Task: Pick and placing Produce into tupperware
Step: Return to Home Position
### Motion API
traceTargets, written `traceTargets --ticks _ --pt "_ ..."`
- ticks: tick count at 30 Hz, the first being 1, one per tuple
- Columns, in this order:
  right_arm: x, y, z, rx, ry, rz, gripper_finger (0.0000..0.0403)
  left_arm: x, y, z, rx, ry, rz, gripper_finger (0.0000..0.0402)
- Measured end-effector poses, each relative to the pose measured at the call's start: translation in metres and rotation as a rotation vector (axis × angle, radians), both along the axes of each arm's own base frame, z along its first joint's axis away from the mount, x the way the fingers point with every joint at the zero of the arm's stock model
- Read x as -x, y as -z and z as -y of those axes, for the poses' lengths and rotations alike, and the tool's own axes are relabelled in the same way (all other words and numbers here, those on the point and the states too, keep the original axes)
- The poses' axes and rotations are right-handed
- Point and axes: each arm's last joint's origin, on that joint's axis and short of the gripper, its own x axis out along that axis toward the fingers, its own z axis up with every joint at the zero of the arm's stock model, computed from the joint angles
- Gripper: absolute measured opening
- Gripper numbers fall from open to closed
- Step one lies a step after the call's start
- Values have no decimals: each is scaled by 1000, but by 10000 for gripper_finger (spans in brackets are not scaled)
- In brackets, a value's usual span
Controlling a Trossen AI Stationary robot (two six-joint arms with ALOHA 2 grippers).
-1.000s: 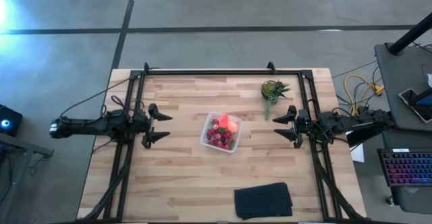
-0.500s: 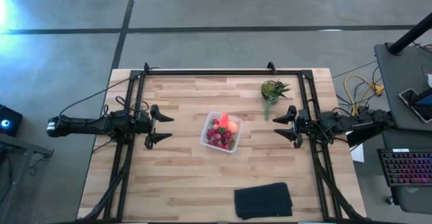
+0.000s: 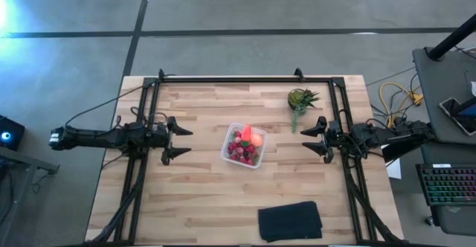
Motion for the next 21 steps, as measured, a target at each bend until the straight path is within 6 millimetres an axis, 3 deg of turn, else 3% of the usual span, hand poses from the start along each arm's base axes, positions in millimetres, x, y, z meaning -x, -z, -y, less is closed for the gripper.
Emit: traceTargets --ticks 21 --pt "0 0 0 0 0 0 247 -2 4 0 -1 1 -38 310"
